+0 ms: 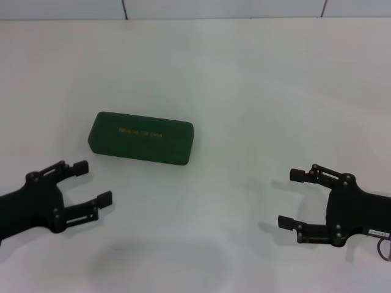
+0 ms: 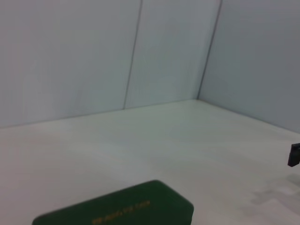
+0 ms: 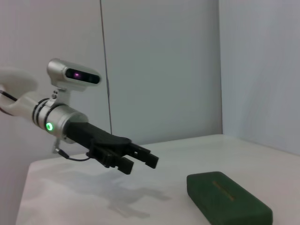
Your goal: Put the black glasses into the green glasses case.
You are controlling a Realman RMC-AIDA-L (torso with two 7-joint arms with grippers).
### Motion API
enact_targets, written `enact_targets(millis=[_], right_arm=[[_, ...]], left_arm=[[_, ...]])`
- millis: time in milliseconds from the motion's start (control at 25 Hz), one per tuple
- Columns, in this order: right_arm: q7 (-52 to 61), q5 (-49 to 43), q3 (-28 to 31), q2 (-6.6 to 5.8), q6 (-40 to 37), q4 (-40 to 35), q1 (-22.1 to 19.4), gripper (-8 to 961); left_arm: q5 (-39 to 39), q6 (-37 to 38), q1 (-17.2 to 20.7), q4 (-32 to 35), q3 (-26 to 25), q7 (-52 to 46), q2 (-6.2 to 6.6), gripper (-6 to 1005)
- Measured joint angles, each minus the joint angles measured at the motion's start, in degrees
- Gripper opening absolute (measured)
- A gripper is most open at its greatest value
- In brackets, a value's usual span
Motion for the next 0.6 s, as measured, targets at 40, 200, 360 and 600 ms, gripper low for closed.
enact_targets(millis=[40, 200, 360, 600], right_arm=[[-0.2, 0.03, 0.0, 0.0, 0.35, 0.27, 0.09, 876], [-0.3, 0.03, -0.06, -0.02, 1.62, 0.46, 0.57, 876], [-0.33, 0.03, -0.19, 0.02, 1.78, 0.5, 1.32, 875], [-0.35, 0.02, -0.33, 0.05, 1.78, 0.56, 1.54, 875]], left_arm=[[0.52, 0.34, 0.23, 0.09, -0.53, 0.07, -0.13, 866], [2.12, 1.75, 0.39, 0.01, -1.39, -0.19, -0.22, 872], [2.49, 2.32, 0.64, -0.09, -1.58, -0.05, -0.21, 872], [2.51, 3.19, 0.71, 0.11, -1.65, -0.16, -0.19, 872]])
